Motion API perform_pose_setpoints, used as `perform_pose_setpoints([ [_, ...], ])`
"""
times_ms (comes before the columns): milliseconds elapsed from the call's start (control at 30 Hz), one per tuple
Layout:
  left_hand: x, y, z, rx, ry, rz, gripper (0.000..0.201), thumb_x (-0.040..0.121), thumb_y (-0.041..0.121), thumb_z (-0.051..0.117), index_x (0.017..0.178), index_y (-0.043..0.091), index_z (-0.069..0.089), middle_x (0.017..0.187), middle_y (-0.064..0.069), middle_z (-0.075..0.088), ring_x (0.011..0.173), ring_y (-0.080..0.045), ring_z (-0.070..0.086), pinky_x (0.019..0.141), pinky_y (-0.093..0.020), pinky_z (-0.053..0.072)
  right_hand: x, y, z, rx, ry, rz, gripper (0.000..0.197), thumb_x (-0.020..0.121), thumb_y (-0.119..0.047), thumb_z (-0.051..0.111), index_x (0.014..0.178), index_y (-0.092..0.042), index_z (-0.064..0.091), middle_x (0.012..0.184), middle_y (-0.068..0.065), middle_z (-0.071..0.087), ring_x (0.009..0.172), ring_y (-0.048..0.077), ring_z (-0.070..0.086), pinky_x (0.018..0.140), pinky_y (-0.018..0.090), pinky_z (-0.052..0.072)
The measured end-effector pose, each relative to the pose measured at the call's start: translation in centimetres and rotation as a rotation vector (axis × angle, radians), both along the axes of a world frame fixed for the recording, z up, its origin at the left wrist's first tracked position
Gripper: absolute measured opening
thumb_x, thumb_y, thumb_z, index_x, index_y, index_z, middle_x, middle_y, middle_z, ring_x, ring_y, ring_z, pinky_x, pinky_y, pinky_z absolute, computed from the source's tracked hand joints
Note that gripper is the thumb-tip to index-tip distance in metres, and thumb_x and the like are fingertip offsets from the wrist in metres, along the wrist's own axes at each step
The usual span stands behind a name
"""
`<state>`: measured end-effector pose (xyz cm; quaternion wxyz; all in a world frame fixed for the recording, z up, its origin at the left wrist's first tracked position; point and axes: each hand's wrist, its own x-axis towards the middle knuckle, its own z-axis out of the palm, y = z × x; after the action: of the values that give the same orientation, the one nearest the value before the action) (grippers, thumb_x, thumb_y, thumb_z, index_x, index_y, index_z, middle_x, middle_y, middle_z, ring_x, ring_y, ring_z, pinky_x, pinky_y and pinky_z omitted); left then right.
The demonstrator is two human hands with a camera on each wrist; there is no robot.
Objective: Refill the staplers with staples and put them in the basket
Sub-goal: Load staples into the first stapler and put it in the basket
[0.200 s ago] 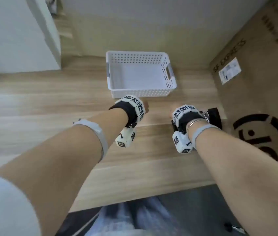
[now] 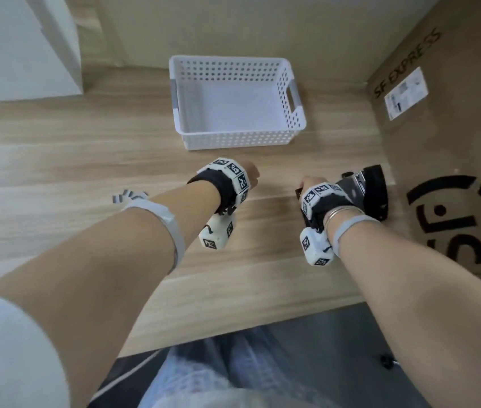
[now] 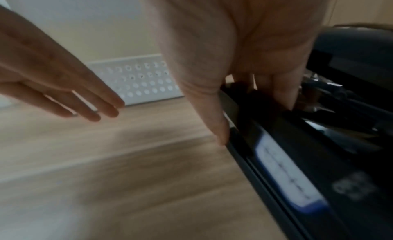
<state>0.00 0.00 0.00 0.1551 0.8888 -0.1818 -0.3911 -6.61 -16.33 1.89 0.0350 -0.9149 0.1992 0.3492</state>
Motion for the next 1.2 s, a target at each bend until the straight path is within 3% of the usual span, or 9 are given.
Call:
perform_pose_setpoints([
  [100,-0.6,-0.2,1.1,-0.032,-0.014,0.007,0.039,0.096,0.008,0.039,0.133,0.009,0.051,0.143,-0.01,0.048,0.13,-0.026,0.047,0.108,-0.031,0.036,0.2,0.2,0.4,-0.017,0.036,0.021,0.038,0.088,-0.005,0.059,0.125,0.0,0.052,0.124,0.019,0.06,0.113,0.034,0.059,0.09,0.034,0.047],
  [200,-0.2,0.6,1.1,-0.039,-0.019,0.018,0.041,0.096,0.008,0.04,0.136,0.01,0.047,0.144,-0.01,0.046,0.131,-0.027,0.044,0.108,-0.031,0.034,1.0,1.5,0.6,0.038,-0.027,0.093,0.041,0.083,-0.009,0.065,0.123,-0.009,0.058,0.123,0.013,0.062,0.113,0.03,0.06,0.088,0.029,0.046],
  [300,0.3,2.0,1.5,-0.062,-0.067,-0.011,0.043,0.095,0.012,0.046,0.137,0.008,0.043,0.141,-0.011,0.049,0.129,-0.027,0.047,0.106,-0.03,0.035,2.6,4.7,1.7,0.163,-0.094,0.308,0.047,0.079,-0.012,0.07,0.124,-0.019,0.058,0.123,0.007,0.063,0.112,0.028,0.06,0.089,0.027,0.046],
  [400,1.0,4.0,2.3,0.055,-0.096,-0.051,0.043,0.091,0.02,0.055,0.13,0.002,0.049,0.133,-0.015,0.055,0.122,-0.03,0.051,0.1,-0.032,0.04,4.6,8.7,2.2,0.274,-0.185,0.506,0.038,0.086,-0.019,0.064,0.124,-0.017,0.059,0.123,0.011,0.06,0.113,0.03,0.058,0.092,0.031,0.045],
  [533,2.0,7.5,2.6,0.133,-0.137,-0.042,0.042,0.084,0.023,0.066,0.12,0.004,0.057,0.122,-0.014,0.063,0.113,-0.031,0.058,0.093,-0.033,0.045,6.1,12.4,1.6,0.355,-0.172,0.573,0.042,0.086,-0.012,0.063,0.128,-0.012,0.057,0.127,0.014,0.057,0.117,0.027,0.056,0.095,0.029,0.042],
  [733,1.3,10.3,0.4,0.158,-0.114,0.005,0.028,0.085,0.02,0.06,0.109,0.006,0.063,0.112,-0.017,0.067,0.101,-0.034,0.063,0.084,-0.035,0.048,6.2,15.1,0.5,0.405,-0.147,0.727,0.032,0.085,-0.017,0.064,0.117,-0.014,0.064,0.117,0.01,0.063,0.11,0.027,0.059,0.088,0.03,0.044],
  [933,1.3,10.3,-0.4,0.198,-0.113,-0.018,0.03,0.087,0.024,0.054,0.113,0.012,0.06,0.113,-0.012,0.057,0.106,-0.032,0.06,0.086,-0.033,0.047,6.1,14.9,1.1,0.413,-0.179,0.674,0.032,0.079,-0.023,0.071,0.109,-0.011,0.066,0.113,0.01,0.061,0.106,0.028,0.057,0.086,0.033,0.045],
  [1067,2.1,10.2,-0.3,0.196,-0.063,0.011,0.044,0.072,0.023,0.071,0.114,0.014,0.06,0.11,-0.008,0.06,0.099,-0.032,0.062,0.086,-0.036,0.052,6.1,13.7,3.4,0.382,-0.222,0.616,0.028,0.079,-0.022,0.074,0.101,-0.007,0.067,0.111,0.011,0.06,0.104,0.027,0.056,0.078,0.027,0.037],
  [1200,2.3,9.9,-0.5,0.206,-0.063,-0.027,0.056,0.069,0.025,0.078,0.118,0.009,0.056,0.114,-0.011,0.063,0.101,-0.032,0.062,0.083,-0.037,0.051,5.8,11.6,5.9,0.331,-0.202,0.5,0.037,0.072,-0.009,0.079,0.103,-0.014,0.059,0.098,0.002,0.053,0.087,0.02,0.053,0.075,0.031,0.046],
])
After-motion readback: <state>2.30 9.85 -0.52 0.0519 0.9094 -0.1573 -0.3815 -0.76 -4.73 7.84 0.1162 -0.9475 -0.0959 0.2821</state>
